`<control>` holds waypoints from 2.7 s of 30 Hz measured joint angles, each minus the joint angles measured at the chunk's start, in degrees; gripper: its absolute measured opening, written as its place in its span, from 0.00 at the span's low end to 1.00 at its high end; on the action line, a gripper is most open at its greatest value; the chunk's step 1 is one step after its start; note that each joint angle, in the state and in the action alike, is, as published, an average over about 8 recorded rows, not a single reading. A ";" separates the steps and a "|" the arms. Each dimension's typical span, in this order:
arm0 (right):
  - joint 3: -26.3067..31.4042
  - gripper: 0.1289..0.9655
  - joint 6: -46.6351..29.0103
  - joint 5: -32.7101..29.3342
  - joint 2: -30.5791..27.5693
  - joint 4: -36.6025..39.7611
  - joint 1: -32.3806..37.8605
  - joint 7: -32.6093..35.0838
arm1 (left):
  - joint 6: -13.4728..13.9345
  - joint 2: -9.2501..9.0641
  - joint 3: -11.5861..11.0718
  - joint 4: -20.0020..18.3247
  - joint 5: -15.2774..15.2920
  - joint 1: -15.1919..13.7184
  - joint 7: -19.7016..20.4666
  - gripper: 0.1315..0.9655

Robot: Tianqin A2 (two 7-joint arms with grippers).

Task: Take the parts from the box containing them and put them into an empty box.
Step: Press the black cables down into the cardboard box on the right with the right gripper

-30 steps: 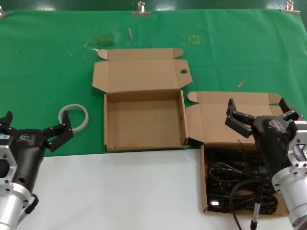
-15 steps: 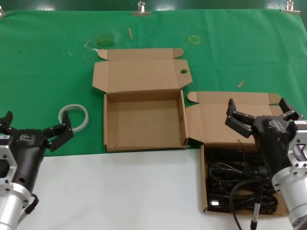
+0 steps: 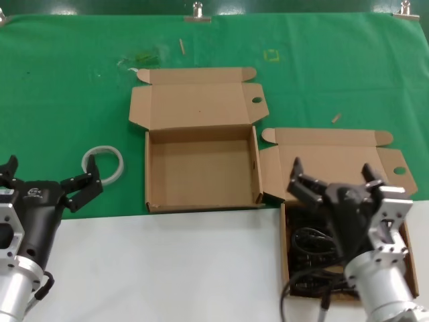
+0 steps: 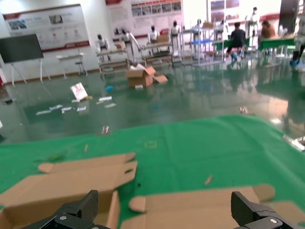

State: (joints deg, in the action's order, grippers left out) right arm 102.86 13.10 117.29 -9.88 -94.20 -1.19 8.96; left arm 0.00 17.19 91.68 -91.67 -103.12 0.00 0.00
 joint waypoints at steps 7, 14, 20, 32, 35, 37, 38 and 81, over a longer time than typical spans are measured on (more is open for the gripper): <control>4.26 1.00 7.13 7.78 0.01 -3.81 -2.63 8.05 | 0.00 0.00 0.00 0.00 0.00 0.00 0.01 1.00; 3.21 1.00 9.70 8.87 0.01 -7.61 -9.28 11.98 | 0.00 0.00 0.00 0.00 0.00 0.00 0.05 1.00; 0.25 1.00 7.31 6.31 0.01 -8.36 -14.26 10.59 | 0.00 0.00 0.00 0.00 0.01 0.00 0.03 1.00; -1.92 1.00 3.89 5.28 0.03 -7.13 -15.31 8.64 | 0.00 0.00 0.00 0.00 0.01 0.00 0.02 1.00; -0.73 1.00 5.06 7.11 0.03 -7.09 -14.71 10.03 | 0.00 0.00 0.00 0.00 0.01 0.00 0.02 1.00; 0.10 1.00 6.13 8.68 0.03 -7.27 -14.49 11.38 | 0.00 0.00 0.00 0.00 0.01 0.00 0.02 1.00; 0.52 1.00 6.76 9.69 0.03 -7.44 -14.41 12.42 | 0.00 0.00 0.00 0.00 0.01 0.00 0.02 1.00; -8.79 1.00 26.83 40.44 0.03 -18.30 -13.43 77.39 | 0.00 0.00 0.00 0.00 0.01 0.00 0.02 1.00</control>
State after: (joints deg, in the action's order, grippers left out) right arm 94.08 39.93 157.73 -9.85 -112.51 -14.62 86.36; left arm 0.00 17.19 91.68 -91.67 -103.11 0.00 0.02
